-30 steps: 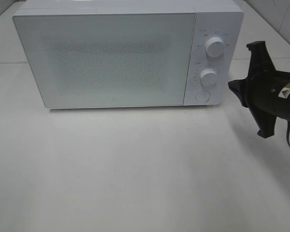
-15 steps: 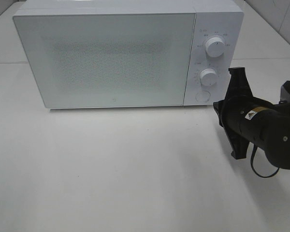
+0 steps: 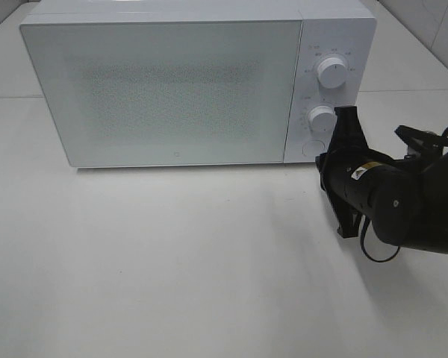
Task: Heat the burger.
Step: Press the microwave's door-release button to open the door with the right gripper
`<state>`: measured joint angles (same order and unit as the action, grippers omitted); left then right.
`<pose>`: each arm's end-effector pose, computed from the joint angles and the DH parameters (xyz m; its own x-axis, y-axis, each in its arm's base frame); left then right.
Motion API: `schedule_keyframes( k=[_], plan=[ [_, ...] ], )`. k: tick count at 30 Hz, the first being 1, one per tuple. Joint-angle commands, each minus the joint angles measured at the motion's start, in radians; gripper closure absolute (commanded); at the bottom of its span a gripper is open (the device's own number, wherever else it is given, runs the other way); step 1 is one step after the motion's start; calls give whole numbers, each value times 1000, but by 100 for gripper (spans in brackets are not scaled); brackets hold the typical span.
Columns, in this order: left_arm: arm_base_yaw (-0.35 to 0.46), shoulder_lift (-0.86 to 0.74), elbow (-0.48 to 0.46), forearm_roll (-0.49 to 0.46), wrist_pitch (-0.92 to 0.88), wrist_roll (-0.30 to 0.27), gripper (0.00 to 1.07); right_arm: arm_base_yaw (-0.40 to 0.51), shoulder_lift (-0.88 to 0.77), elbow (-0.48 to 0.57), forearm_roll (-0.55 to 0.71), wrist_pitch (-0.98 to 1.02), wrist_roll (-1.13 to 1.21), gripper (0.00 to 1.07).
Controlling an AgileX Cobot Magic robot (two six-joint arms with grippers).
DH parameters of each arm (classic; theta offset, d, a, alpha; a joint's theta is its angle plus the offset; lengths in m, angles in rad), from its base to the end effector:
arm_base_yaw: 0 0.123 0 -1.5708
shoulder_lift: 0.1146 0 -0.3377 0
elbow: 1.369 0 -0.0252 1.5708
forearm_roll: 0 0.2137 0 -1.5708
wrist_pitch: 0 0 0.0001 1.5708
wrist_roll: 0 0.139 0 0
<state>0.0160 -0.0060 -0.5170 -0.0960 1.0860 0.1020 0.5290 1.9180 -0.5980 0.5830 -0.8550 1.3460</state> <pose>-0.0516 -0.0126 0.2394 -0.4522 0.0497 -0.8906 0.0855 0.9963 0.0122 0.3381 0.1308 0.1750 -0.0655 0.9976 -0.0212 0.4081 0.0462 0.9117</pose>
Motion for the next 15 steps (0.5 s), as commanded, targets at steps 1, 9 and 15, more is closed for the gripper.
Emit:
schedule_keyframes(
  k=[1,9,15],
  plan=[
    [2,-3,0,-4,-15,3,9,-6,19,-23,-8,-7,4,107],
    [2,-3,0,-4,-15,3,9,-61,68,-99,-62,8,4,107],
    [2,-3,0,-4,-15,3,9,-61,83,-115,-56,8,4,107]
  ],
)
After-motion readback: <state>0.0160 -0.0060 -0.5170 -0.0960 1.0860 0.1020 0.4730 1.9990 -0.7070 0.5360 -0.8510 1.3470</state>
